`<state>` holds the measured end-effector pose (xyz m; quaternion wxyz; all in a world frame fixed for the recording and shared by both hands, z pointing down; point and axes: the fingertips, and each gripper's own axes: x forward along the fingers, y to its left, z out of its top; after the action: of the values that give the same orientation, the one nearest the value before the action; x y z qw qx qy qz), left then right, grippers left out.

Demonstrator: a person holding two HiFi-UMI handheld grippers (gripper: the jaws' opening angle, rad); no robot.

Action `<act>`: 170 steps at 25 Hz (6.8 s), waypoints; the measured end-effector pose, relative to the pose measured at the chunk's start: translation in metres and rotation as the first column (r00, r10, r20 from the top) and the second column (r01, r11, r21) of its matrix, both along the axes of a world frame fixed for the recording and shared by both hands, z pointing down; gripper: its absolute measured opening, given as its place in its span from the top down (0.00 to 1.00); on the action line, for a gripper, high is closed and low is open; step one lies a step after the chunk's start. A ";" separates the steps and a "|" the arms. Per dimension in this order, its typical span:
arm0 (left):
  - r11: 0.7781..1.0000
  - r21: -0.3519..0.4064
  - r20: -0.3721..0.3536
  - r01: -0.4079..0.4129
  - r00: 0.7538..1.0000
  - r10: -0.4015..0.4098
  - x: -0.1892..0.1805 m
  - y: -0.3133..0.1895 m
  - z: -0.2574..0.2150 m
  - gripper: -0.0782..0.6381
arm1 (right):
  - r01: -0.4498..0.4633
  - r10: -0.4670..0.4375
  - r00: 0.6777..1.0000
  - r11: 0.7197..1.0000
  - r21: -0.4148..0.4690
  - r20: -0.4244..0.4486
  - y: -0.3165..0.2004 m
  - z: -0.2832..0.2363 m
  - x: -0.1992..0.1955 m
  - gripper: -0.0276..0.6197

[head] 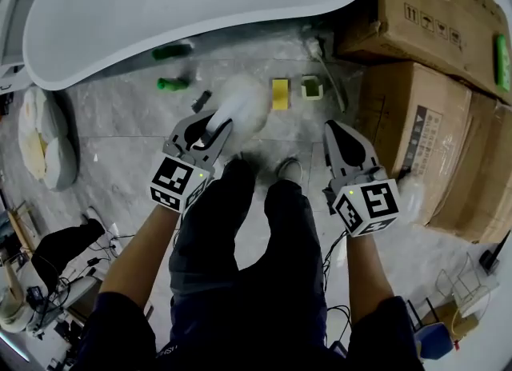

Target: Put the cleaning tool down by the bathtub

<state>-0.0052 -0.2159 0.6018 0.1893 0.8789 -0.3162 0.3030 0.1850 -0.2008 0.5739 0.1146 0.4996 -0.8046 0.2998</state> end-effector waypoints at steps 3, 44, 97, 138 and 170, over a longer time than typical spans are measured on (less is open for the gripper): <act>1.000 -0.007 0.026 -0.015 1.000 0.015 -0.005 -0.002 0.055 0.74 | 0.001 -0.001 1.000 1.000 -0.010 -0.012 -0.001 0.045 -0.003 0.95; 0.980 -0.196 0.245 -0.029 0.966 0.077 -0.024 -0.012 0.524 0.74 | 0.082 -0.082 0.996 0.996 0.020 -0.028 -0.071 0.359 -0.014 0.95; 0.997 -0.071 0.154 0.003 0.988 0.008 -0.045 -0.051 0.476 0.60 | 0.155 -0.153 0.987 0.986 0.056 -0.041 -0.105 0.343 -0.061 0.95; 0.927 0.296 -0.021 0.232 0.971 -0.237 -0.146 -0.093 -0.154 0.61 | 0.249 -0.235 0.967 0.955 0.162 -0.102 -0.106 -0.173 -0.147 0.95; 0.858 0.448 -0.208 0.252 0.963 -0.174 -0.150 -0.019 -0.430 0.62 | 0.220 -0.190 0.975 0.900 0.377 -0.115 -0.025 -0.406 -0.188 0.95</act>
<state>-0.1552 -0.2346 0.1720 0.0276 0.8792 -0.4595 0.1230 -0.0034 -0.2258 0.1683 0.0748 0.4358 -0.8911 0.1020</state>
